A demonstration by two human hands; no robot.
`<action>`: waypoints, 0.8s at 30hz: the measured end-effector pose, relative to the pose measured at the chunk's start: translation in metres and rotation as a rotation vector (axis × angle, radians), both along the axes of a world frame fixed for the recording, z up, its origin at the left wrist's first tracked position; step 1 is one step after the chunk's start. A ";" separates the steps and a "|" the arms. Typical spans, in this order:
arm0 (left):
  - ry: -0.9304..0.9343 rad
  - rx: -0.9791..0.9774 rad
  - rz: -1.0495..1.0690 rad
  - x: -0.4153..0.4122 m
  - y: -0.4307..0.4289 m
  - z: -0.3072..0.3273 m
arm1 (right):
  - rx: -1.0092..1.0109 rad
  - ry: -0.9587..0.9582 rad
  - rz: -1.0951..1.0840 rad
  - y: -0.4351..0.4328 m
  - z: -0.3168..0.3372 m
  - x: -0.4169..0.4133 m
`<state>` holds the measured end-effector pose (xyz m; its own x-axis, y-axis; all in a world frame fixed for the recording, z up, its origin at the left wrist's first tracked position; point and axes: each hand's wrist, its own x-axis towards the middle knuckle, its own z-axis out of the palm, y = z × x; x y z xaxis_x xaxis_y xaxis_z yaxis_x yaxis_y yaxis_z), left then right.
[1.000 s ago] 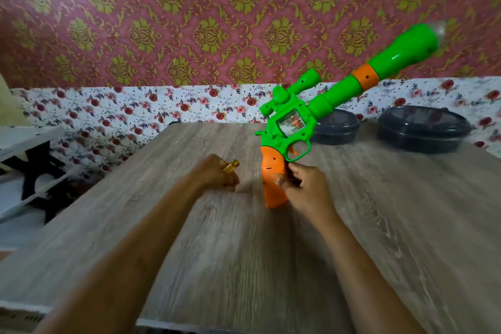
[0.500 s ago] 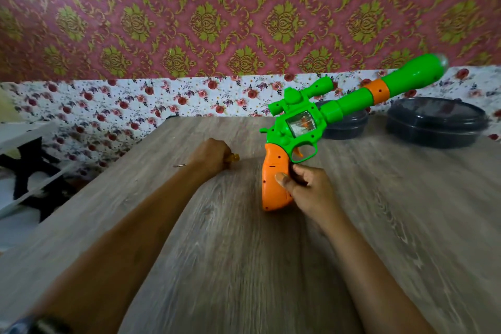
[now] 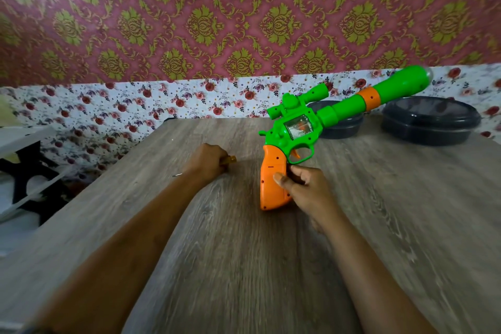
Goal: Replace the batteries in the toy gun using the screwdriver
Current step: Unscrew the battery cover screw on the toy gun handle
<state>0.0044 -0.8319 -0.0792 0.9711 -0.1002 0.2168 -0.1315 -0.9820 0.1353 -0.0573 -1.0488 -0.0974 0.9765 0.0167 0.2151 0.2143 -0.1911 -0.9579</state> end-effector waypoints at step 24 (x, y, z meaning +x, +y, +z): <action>-0.375 -0.345 0.077 -0.093 0.031 -0.019 | 0.009 0.008 0.049 -0.005 0.002 -0.007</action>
<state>-0.0891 -0.8014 -0.0978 0.8217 0.1077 0.5597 -0.1620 -0.8974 0.4104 -0.0641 -1.0537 -0.0954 0.9762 0.0631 0.2075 0.2155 -0.1720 -0.9612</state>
